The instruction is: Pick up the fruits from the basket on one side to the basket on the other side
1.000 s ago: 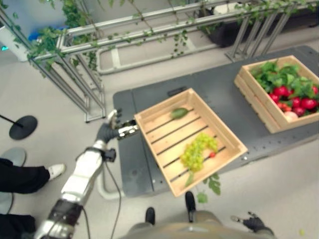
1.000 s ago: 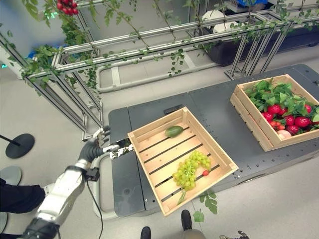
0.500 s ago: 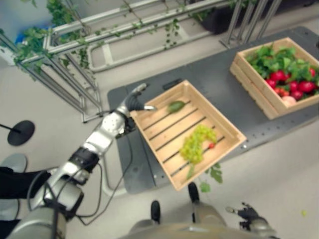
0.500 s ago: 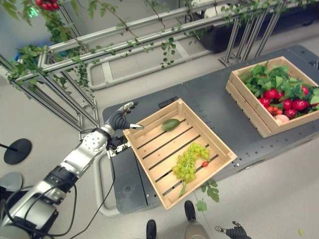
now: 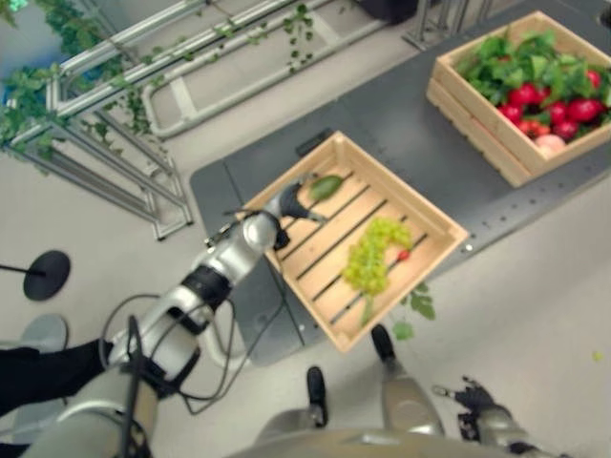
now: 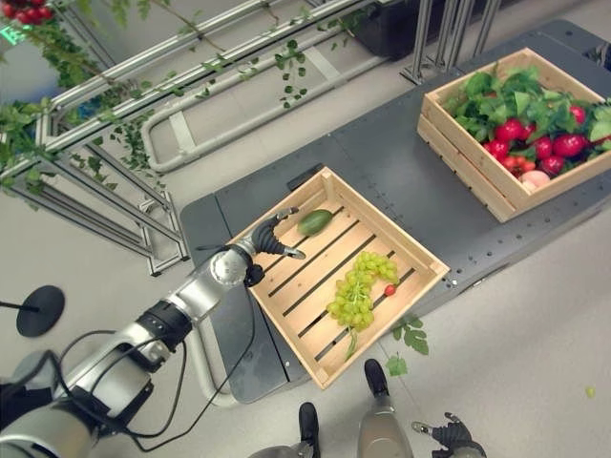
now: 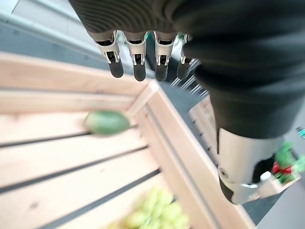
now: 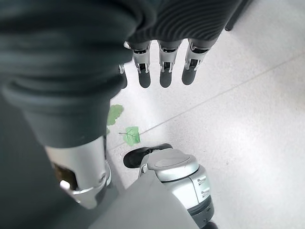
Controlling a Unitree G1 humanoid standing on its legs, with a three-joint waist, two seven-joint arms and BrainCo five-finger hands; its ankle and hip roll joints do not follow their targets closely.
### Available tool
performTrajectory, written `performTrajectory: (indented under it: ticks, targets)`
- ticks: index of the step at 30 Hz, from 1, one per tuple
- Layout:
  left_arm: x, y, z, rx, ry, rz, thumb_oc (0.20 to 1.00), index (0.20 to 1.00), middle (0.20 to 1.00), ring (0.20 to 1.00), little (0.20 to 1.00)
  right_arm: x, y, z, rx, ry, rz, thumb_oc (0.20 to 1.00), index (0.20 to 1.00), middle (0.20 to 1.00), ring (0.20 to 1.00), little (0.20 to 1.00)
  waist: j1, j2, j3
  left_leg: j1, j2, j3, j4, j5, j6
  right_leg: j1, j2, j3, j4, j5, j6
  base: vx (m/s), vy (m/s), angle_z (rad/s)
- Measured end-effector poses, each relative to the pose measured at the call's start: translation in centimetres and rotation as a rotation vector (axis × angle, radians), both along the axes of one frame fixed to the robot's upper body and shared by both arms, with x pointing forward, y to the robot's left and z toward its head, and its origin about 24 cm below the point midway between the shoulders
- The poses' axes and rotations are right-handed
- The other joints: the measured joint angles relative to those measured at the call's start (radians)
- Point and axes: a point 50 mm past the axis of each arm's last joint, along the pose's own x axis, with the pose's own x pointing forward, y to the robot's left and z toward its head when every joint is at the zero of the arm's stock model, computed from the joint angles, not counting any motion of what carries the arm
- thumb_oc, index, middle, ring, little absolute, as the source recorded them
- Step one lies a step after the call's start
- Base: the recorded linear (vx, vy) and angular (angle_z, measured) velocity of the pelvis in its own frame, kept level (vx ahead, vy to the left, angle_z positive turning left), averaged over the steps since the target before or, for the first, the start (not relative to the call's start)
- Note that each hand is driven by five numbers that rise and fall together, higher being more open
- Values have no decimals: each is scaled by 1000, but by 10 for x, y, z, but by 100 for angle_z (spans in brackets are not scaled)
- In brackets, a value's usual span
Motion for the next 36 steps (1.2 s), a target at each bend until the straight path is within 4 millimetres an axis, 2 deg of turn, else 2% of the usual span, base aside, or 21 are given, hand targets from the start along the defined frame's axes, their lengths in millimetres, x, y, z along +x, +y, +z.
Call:
performTrajectory:
  ticks: [2,5,7,10,13,16,22,27,31,36]
  targets:
    - [0,-2,-1,-4,4,0,1000,1000,1000,1000,1000,0,-1,1,-7,-2,-5,1000,1000,1000,1000,1000,-25,9,11,1,-3,7,0,1,1,-4,-1,14,0,2,1,16,73,-19]
    - [1,-2,-8,-1,31,20,1000,1000,1000,1000,1000,2,-6,3,-17,-13,-18,1000,1000,1000,1000,1000,-28,19,17,1,-8,34,0,-3,7,-20,1,42,0,7,5,18,59,-30]
    - [1,-4,-13,-3,49,30,1000,1000,1000,1000,1000,5,-13,7,-39,-22,-29,1000,1000,1000,1000,1000,-50,39,27,1,-14,43,0,-7,13,-24,2,59,0,10,8,11,52,-20]
    - [2,-4,-16,-2,65,40,1000,1000,1000,1000,1000,11,-15,10,-51,-40,-31,1000,1000,1000,1000,1000,-65,48,37,1,-21,66,-1,-11,18,-36,0,85,0,15,14,9,69,-26]
    - [3,-10,-23,-8,97,52,1000,1000,1000,1000,1000,18,-16,13,-57,-60,-27,1000,1000,1000,1000,1000,-78,62,47,0,-30,91,-5,-17,27,-55,-2,122,0,20,22,24,55,-37]
    - [2,-22,-26,-44,123,46,1000,1000,1000,1000,1000,23,-19,17,-72,-79,-26,1000,1000,1000,1000,1000,-112,81,63,-2,-47,118,-5,-26,38,-75,-5,162,0,28,35,23,63,-35]
    - [3,-33,-31,-153,194,71,1000,1000,1000,1000,1000,35,-22,23,-93,-108,-26,1000,1000,1000,1000,1000,-141,83,68,-13,-73,169,0,-45,54,-137,-12,225,1,54,59,30,43,-51]
    - [3,-37,-32,-248,249,97,1000,1000,1000,1000,1000,43,-21,25,-93,-123,-21,1000,1000,1000,1000,1000,-164,82,90,-17,-86,200,0,-48,56,-161,-10,266,1,63,62,16,12,-28]
    - [6,-40,-30,-313,270,123,1000,1000,1000,1000,1000,51,-21,30,-101,-147,-20,1000,1000,1000,1000,1000,-170,82,115,-20,-94,201,-1,-49,56,-176,-10,287,3,72,66,-8,16,-16]
    - [6,-34,-39,-364,313,195,1000,1000,1000,1000,1000,57,-20,33,-106,-172,-36,1000,1000,1000,1000,1000,-188,81,116,-36,-103,206,-4,-52,61,-204,-9,301,11,78,69,-15,3,-11]
